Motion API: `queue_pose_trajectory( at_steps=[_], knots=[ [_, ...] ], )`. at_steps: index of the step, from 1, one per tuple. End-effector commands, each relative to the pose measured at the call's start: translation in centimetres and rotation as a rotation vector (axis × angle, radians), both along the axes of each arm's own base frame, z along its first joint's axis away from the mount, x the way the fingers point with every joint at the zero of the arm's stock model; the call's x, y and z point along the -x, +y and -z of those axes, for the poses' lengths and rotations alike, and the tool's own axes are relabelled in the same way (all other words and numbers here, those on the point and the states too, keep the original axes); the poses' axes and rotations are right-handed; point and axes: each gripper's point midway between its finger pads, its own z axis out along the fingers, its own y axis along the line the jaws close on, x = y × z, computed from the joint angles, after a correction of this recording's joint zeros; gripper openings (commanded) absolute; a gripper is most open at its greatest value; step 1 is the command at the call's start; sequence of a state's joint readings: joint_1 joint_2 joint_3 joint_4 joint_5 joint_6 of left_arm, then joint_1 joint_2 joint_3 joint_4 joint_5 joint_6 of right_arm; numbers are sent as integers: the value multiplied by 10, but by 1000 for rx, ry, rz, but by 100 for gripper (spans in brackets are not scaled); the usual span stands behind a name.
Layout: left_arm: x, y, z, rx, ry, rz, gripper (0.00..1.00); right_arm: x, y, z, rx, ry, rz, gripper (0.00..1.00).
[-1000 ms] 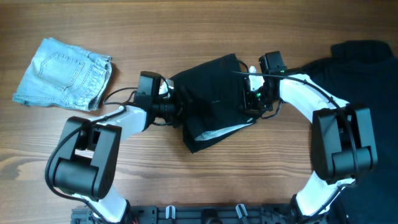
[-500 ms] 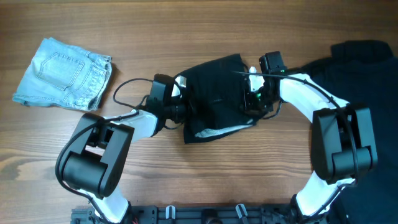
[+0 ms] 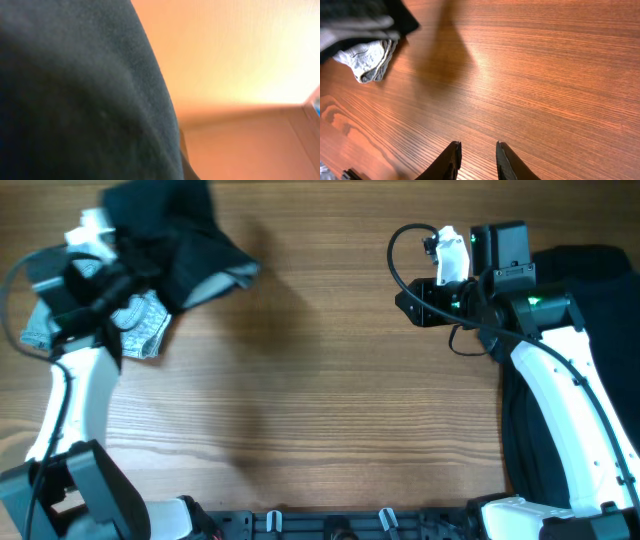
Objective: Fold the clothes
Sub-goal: 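Carry the folded black shorts leftward with the left gripper onto the denim shorts, then release the black shorts and raise the left gripper away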
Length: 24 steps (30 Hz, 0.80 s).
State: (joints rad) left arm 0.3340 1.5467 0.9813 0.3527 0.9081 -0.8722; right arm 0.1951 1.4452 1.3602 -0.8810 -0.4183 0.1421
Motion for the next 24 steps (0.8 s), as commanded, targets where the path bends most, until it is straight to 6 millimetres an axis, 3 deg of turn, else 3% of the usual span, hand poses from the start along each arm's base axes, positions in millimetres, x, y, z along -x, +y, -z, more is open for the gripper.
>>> queue_pose_trajectory(
  at_steps=[1, 5, 8, 10, 11, 12, 17, 18, 20, 22, 23, 24],
  knots=[
    [-19, 81, 3, -62, -37, -242, 4, 1, 1, 2, -6, 18, 8, 28],
    [-24, 145, 49, -52, 49, -411, 4, 7, 6, 2, -30, 43, -11, 28],
    [-8, 176, 73, -50, 139, -476, 5, 9, 5, 3, -29, 49, -11, 27],
    [9, 194, 94, -27, 237, -522, 14, 9, 5, 3, -29, 48, -11, 27],
    [24, 204, 109, -13, 306, -544, 43, 9, 5, 3, -29, 49, -11, 27],
    [37, 212, 120, 20, 365, -560, 99, 9, 5, 3, -28, 49, -12, 27],
    [99, 219, 138, 106, 531, -545, 100, 9, 5, 3, -28, 48, -12, 27],
    [114, 218, 129, 85, 542, -549, 100, 8, 5, 3, -28, 46, -12, 28],
    [127, 215, 105, 40, 513, -563, 100, 7, 5, 3, -25, 43, -10, 28],
    [129, 211, 75, -12, 443, -578, 100, 7, 5, 2, -26, 40, -11, 28],
    [123, 203, 44, -86, 346, -571, 98, 6, 5, 2, -26, 34, -10, 28],
    [117, 197, 31, -143, 289, -551, 75, 4, 5, 1, -25, 29, -7, 28]
  ],
)
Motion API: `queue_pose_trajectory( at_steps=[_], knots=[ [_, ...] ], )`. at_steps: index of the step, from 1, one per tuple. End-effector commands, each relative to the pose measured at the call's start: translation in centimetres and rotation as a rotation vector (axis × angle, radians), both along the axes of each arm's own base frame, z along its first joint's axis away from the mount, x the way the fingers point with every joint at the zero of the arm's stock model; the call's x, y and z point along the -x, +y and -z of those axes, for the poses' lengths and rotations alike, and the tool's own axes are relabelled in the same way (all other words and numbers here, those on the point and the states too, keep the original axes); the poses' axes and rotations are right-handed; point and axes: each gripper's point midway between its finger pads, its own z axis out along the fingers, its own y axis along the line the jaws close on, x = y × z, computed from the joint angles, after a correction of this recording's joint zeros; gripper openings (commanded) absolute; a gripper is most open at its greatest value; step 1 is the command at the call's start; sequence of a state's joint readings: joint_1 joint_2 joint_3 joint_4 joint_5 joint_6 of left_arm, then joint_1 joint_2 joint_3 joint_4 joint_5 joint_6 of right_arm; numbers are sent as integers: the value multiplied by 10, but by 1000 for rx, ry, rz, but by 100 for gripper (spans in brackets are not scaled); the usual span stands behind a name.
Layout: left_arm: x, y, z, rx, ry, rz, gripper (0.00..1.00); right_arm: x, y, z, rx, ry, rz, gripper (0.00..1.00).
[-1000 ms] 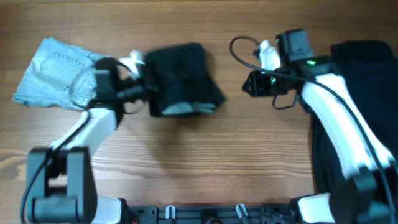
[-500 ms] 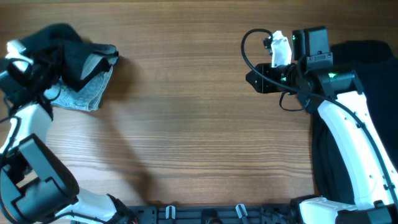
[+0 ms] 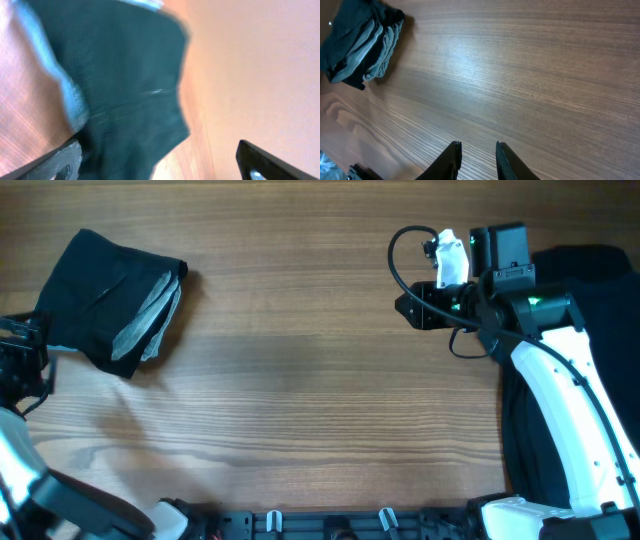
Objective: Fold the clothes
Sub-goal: 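Release the black shorts and raise the left gripper away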
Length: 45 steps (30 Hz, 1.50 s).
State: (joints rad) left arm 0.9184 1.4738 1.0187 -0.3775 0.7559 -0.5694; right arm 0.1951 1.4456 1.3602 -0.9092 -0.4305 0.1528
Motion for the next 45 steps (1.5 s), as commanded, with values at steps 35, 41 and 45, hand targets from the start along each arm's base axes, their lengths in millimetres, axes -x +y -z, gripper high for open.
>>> queue_pose_trajectory(
  at_steps=[35, 41, 45],
  knots=[
    [-59, -24, 64, -256, 463, 133, 4, 5, 2, 3, -13, 42, 15, 31],
    [-123, -85, 23, -425, 281, 292, 6, 2, 2, 1, -16, 26, 15, 32],
    [-149, -115, 71, -415, 305, 381, 6, -1, -6, 5, 28, 21, 45, 31]
  ],
)
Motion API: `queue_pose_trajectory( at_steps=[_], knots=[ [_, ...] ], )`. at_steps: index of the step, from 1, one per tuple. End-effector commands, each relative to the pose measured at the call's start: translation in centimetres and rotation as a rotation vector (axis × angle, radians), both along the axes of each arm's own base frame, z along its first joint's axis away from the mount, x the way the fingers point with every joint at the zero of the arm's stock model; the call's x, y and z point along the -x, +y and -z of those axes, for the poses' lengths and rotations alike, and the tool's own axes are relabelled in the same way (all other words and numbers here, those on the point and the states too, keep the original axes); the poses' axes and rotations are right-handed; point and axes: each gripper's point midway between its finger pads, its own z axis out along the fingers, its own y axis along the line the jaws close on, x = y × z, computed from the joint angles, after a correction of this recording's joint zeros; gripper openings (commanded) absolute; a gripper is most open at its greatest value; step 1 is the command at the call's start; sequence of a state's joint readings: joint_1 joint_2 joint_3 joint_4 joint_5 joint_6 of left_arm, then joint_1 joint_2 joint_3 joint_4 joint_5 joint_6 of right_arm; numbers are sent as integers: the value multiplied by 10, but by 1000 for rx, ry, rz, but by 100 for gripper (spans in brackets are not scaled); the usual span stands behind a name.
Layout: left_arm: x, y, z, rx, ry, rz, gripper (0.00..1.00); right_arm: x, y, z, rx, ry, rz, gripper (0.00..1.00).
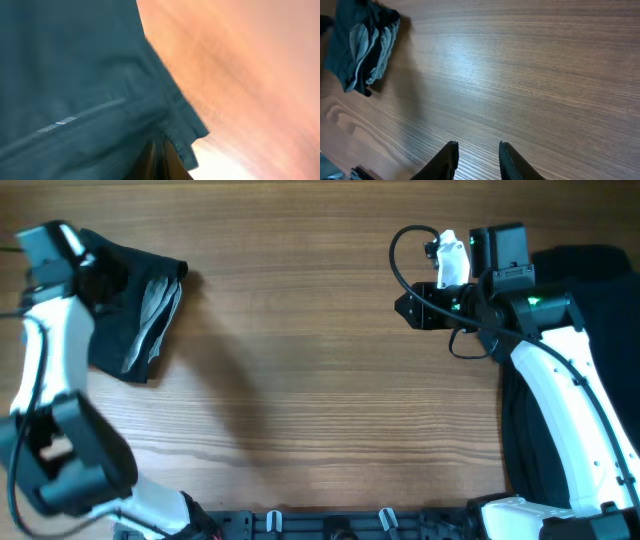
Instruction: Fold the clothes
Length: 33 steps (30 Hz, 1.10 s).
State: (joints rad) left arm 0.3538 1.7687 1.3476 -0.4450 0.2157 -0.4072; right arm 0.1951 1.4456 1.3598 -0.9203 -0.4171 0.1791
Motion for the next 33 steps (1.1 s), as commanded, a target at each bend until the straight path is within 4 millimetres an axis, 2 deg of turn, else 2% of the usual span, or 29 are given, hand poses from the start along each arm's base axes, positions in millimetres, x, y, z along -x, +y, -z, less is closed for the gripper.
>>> queue_pose_trajectory(
  at_steps=[1, 2, 3, 5, 7, 8, 9, 11, 13, 14, 15, 17, 19, 20, 21, 22, 24, 29, 33],
  knots=[
    [-15, -34, 60, 27, 98, 93, 6, -2, -3, 2, 25, 0, 19, 32],
    [-16, -49, 72, 54, 120, 131, 5, -2, -3, 2, 25, 0, 19, 31],
    [-18, -64, 75, 80, 121, 170, 5, -2, -3, 2, 25, 0, 19, 32],
    [-17, -83, 62, 46, 108, 243, 6, -3, -3, 2, 24, -3, 18, 31],
    [-9, -88, 29, 39, 97, 256, 8, -7, -2, -6, 19, -46, 12, 31],
    [2, -92, -7, 7, 84, 315, 12, -9, -2, -20, 24, -106, -10, 31],
    [10, -95, -27, -15, 79, 347, 15, -9, -2, -34, 28, -158, -27, 31],
    [43, -104, -87, -82, 56, 426, 25, -9, -13, -93, 57, -336, 4, 33],
    [76, -110, -127, -101, 13, 427, 41, 0, -22, -140, 62, -468, 43, 37],
    [98, -116, -142, -105, 6, 430, 48, 7, -23, -151, 52, -497, 50, 42],
    [120, -122, -155, -109, -3, 435, 52, 15, -25, -158, 49, -516, 51, 52],
    [162, -133, -187, -148, -69, 443, 55, 30, -28, -163, 47, -522, 51, 61],
    [183, -137, -216, -256, -177, 477, 63, 35, -29, -164, 47, -520, 50, 65],
    [194, -142, -225, -299, -212, 517, 66, 35, -28, -164, 44, -520, 47, 67],
    [204, -146, -227, -308, -217, 528, 95, 34, -27, -164, 42, -516, 45, 78],
    [210, -147, -226, -313, -209, 525, 100, 33, -27, -163, 42, -513, 45, 97],
    [217, -144, -219, -313, -168, 516, 100, 33, -27, -162, 42, -509, 46, 99],
    [216, -144, -218, -310, -162, 518, 100, 33, -27, -161, -54, -432, 152, 100],
    [216, -144, -218, -310, -162, 517, 100, 34, -27, -159, -64, -412, 166, 100]
  ],
)
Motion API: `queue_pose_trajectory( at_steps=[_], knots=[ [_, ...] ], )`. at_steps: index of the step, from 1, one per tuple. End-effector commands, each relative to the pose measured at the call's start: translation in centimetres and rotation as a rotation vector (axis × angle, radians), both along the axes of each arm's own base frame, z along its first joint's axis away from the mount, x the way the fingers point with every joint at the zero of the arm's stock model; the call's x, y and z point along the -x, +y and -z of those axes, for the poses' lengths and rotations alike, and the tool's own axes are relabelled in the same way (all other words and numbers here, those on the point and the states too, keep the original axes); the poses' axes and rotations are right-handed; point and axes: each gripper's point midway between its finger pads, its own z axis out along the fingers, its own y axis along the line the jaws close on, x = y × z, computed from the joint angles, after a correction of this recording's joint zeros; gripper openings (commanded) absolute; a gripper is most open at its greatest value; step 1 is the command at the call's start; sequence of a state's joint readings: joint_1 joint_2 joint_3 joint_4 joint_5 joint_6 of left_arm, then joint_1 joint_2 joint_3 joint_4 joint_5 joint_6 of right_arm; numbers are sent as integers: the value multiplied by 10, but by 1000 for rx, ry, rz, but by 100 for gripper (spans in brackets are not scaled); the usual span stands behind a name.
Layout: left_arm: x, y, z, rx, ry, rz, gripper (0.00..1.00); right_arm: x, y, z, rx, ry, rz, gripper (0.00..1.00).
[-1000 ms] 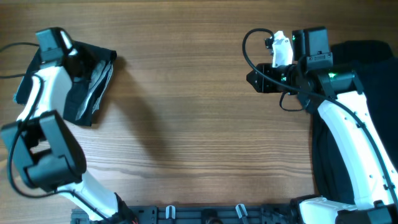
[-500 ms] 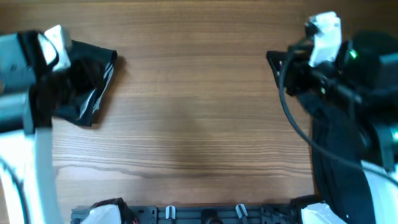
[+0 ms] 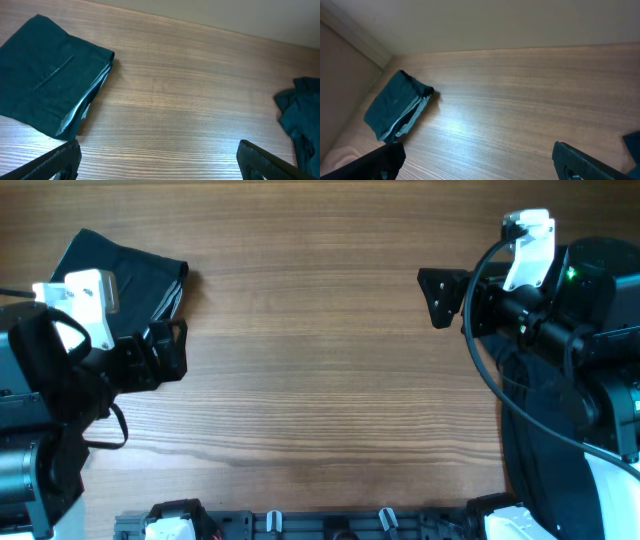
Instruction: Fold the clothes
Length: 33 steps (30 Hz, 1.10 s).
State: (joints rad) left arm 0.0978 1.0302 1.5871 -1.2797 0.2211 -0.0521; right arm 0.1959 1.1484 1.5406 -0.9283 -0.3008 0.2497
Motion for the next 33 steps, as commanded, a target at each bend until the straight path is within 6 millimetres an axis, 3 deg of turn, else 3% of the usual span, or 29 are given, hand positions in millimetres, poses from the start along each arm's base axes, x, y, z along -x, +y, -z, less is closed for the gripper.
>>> queue_pose_trajectory(
  at_steps=[1, 5, 7, 8, 10, 14, 20, 27, 33],
  knots=[
    [0, 1, 0, -25, -6, 11, 100, -1, -2, 4, -17, 32, 32, 100],
    [0, 1, 0, -25, -6, 11, 100, 17, -5, 32, -78, 223, 100, 100],
    [0, 1, 0, -25, -6, 11, 100, 16, -7, 33, -89, 235, 129, 100],
    [0, 1, 0, -25, -6, 11, 100, 8, -18, 28, -42, 180, 171, 100],
    [0, 1, 0, -25, -6, 11, 100, 5, -3, 3, 24, 8, 5, 100],
    [0, 1, 0, -25, -6, 11, 100, 25, 2, -22, 86, -137, -105, 100],
    [0, 1, 0, -25, -6, 11, 100, 50, -7, -35, 305, -459, -184, 100],
    [0, 1, 0, -25, -6, 11, 100, 61, -54, 54, 233, -565, 70, 100],
    [0, 1, 0, -25, -6, 11, 100, 78, -58, 108, 214, -698, 109, 100]
  ],
)
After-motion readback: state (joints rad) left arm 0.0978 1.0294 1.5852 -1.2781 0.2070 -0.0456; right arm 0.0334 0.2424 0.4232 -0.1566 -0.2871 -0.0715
